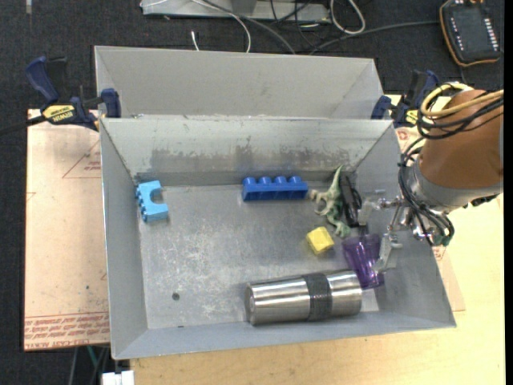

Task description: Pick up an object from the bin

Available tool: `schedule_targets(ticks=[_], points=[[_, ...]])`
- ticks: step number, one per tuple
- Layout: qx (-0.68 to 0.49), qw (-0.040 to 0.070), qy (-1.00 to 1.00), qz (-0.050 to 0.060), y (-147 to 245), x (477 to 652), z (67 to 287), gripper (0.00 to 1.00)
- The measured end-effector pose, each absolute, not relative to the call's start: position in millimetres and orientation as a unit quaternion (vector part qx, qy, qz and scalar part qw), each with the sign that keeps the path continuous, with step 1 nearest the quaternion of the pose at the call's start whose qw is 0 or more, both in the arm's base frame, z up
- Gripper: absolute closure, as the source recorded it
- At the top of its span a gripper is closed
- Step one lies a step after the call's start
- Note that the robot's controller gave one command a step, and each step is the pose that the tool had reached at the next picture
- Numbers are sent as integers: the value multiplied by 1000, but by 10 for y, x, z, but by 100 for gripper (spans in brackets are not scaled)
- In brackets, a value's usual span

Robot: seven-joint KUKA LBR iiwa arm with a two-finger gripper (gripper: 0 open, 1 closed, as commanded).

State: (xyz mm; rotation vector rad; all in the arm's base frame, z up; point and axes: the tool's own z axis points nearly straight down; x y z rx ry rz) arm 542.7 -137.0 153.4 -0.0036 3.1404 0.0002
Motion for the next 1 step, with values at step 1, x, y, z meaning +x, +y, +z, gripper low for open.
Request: schedule_targets(ticks=[1], points=[[-1, 1, 1000, 0, -1369, 5425, 1537, 0]])
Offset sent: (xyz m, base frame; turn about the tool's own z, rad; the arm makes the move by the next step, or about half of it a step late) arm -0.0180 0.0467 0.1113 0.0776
